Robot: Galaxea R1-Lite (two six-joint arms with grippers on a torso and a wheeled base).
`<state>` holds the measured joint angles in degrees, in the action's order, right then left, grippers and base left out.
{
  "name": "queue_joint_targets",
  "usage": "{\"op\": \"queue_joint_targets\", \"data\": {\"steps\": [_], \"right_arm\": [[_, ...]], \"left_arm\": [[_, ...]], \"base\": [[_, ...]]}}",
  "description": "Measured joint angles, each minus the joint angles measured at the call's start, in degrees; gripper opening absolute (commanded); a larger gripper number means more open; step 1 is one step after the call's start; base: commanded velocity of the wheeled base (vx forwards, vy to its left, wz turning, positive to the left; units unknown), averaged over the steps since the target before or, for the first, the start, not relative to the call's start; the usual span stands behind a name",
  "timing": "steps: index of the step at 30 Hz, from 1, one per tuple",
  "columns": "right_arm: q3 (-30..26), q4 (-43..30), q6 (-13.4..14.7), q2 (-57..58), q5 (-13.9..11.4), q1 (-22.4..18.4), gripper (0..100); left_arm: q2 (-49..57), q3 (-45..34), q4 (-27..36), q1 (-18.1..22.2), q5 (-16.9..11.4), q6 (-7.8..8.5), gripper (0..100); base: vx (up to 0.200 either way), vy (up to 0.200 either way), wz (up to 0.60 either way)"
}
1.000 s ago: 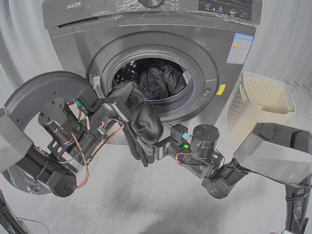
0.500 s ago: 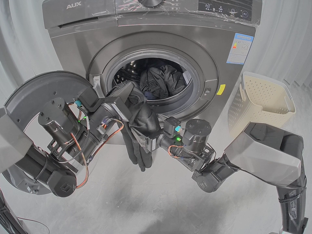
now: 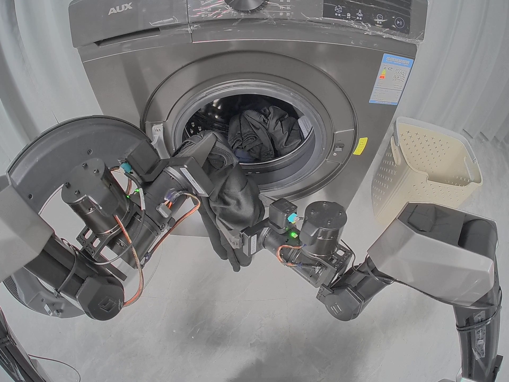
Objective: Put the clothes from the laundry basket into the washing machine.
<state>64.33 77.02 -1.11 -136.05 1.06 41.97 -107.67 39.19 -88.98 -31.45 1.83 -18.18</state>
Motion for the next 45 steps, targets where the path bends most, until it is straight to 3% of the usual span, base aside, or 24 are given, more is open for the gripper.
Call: {"op": "queue_joint_targets", "data": {"steps": [5,14,20,31,45], "right_arm": [[-0.27,-0.30,-0.01,-0.11,0.02,0.61,100],[6.39,-0.96,-0.01,-4.89,0.11,-0.13,100],[7.45,-0.90,-0.01,-5.74,0.39,-1.49,100],[1.96,0.00,-0.20,0.60,0.11,-7.89,100],[-0.46,-0.20,-0.59,1.78,0.11,-9.86,100]], "left_arm": [[0.00,0.24,0.02,0.09,0.00,0.00,0],[0.00,0.27,-0.02,0.12,0.09,-0.11,0],[0.00,0.24,0.00,0.17,0.05,-0.21,0],[0.04,0.09,0.00,0.26,0.00,-0.22,0],[0.39,0.11,0.02,0.23,0.02,-0.24,0]], "base": [[0.000,0.000,0.00],[0.000,0.000,0.00],[0.000,0.000,0.00],[0.000,0.000,0.00],[0.000,0.000,0.00]]}}
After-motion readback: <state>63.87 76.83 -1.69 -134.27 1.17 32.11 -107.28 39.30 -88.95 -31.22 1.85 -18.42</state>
